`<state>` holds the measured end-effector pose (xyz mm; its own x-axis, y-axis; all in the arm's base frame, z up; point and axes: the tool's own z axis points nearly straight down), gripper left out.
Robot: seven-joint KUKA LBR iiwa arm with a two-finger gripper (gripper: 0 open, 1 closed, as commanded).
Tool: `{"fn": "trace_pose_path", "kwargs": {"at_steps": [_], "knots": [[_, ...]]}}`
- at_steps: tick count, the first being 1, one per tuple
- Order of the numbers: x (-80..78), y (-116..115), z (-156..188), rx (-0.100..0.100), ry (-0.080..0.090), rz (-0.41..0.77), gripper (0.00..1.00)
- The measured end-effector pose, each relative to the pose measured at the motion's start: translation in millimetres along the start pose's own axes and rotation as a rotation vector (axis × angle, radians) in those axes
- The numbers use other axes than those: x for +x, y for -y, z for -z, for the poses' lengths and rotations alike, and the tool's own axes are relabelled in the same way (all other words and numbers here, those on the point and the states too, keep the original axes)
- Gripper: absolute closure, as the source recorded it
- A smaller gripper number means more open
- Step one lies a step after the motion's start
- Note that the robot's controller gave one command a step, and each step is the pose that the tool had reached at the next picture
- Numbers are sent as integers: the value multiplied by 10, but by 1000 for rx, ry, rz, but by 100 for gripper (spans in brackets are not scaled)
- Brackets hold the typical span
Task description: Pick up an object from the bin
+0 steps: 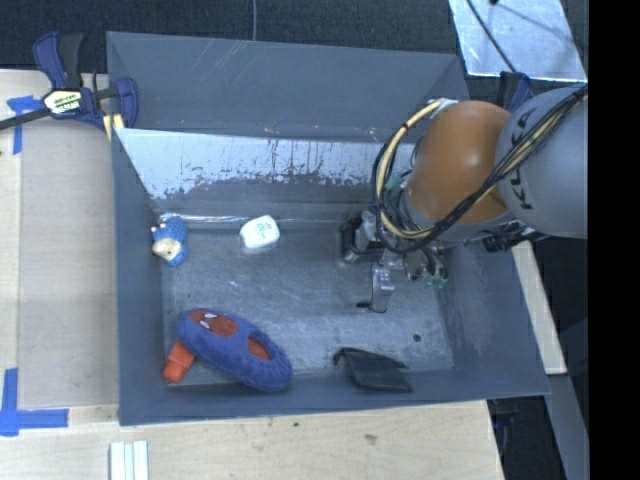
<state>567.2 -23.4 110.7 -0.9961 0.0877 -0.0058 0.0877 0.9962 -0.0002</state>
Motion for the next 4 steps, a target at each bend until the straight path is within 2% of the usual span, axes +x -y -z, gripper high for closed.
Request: {"fn": "trace_pose_path", "kwargs": {"at_steps": [1, 2, 3, 4], "knots": [[-509, 261, -296, -4, 10, 33, 0], [-508, 249, -221, -4, 6, 35, 100], [-350, 189, 380, -1, 6, 42, 100], [-335, 191, 332, -1, -2, 42, 0]]}}
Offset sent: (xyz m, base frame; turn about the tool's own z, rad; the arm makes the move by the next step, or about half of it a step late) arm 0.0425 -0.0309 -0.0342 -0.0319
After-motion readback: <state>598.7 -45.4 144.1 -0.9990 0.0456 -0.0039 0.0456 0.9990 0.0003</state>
